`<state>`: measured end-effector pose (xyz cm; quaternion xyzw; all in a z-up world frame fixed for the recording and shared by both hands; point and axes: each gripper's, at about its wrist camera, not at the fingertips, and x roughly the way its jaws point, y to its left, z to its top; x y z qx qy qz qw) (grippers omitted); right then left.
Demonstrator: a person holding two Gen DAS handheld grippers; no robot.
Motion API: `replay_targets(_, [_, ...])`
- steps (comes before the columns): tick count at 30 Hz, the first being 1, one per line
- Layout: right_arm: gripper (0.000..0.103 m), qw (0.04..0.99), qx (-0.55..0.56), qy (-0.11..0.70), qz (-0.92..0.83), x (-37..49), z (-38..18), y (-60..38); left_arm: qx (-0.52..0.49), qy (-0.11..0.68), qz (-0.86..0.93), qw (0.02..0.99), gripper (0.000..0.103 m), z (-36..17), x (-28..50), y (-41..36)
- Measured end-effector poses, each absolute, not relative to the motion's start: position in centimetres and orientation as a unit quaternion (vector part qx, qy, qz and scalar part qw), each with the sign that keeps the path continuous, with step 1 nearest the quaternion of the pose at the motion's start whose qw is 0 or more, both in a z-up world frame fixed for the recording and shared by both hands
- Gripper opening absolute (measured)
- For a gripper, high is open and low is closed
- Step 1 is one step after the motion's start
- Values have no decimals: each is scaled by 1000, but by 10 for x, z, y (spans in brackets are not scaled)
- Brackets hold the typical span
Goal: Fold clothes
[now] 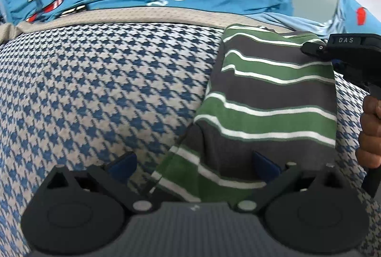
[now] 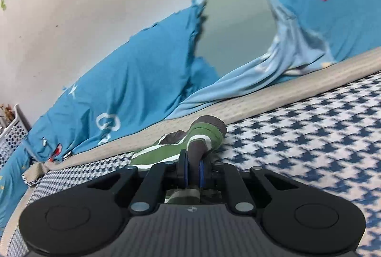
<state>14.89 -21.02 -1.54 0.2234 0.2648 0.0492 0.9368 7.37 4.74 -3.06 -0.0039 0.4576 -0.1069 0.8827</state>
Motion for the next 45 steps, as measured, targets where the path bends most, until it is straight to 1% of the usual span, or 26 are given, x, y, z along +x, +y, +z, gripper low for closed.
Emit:
replay_targets(9, [10, 942, 217, 252, -31, 120, -5, -262, -7, 454, -156, 877, 103, -31, 66, 34])
replay_targets(17, [10, 948, 192, 239, -91, 80, 5, -304, 1, 449, -164, 878, 103, -20, 61, 30])
replay_targets(26, [11, 931, 196, 273, -143, 65, -13, -349, 26, 458, -175, 871, 103, -15, 56, 20])
replay_targets(29, [14, 924, 201, 287, -155, 61, -17, -357, 43, 461, -169, 870, 103, -17, 56, 17])
replay_targets(30, [18, 924, 201, 286, -157, 58, -16, -357, 45, 462, -168, 870, 103, -18, 56, 16])
replay_targets(35, [27, 931, 181, 275, -158, 39, -5, -349, 46, 459, -168, 871, 103, -16, 51, 18])
replay_targets(45, [30, 933, 179, 295, -105, -1, 0, -313, 26, 465, -180, 866, 103, -9, 30, 32])
